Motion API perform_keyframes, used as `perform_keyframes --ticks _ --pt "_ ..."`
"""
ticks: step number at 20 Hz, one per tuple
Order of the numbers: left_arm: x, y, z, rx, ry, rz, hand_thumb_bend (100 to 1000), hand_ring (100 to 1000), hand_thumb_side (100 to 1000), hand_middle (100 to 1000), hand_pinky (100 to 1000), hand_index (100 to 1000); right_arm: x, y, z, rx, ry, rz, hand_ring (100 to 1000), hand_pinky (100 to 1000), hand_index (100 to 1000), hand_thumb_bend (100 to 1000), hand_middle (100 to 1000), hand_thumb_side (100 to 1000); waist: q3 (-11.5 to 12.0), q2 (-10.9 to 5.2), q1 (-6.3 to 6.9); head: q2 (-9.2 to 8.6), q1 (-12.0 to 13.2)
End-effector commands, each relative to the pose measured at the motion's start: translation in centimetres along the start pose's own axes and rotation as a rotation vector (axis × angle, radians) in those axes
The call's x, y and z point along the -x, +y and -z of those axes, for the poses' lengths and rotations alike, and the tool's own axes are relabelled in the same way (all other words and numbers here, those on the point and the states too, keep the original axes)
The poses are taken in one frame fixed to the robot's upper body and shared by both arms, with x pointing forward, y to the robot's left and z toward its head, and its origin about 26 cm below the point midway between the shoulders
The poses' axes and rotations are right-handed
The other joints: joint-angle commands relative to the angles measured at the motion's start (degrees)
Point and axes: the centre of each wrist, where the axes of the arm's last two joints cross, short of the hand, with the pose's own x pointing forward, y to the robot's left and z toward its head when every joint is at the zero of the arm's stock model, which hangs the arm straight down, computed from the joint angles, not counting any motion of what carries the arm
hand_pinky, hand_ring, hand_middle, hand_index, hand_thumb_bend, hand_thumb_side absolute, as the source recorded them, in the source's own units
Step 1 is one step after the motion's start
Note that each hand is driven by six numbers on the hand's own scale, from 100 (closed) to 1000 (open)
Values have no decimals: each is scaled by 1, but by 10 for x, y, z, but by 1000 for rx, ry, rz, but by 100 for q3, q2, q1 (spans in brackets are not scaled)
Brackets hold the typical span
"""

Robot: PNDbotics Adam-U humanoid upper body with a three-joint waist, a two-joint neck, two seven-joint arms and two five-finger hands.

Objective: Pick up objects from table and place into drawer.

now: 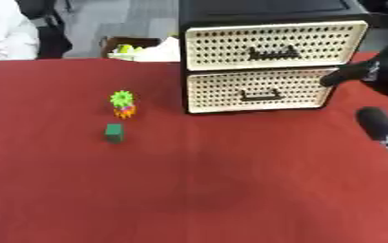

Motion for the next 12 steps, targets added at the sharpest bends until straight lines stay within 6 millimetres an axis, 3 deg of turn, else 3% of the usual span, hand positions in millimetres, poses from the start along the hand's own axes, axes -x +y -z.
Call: perform_keyframes --ticks 1,12 --pt "-6 0 4 18 -25 -4 100 700 851 666 704 772 -1 -14 11 -41 -20 -46 100 100 786 100 100 1000 21 -125 -27 16 -53" --pt "-5 -5 2 44 -7 -26 100 701 860 666 704 771 20 -30 25 -30 64 -37 100 100 749 100 100 1000 161 -162 -67 8 -200"
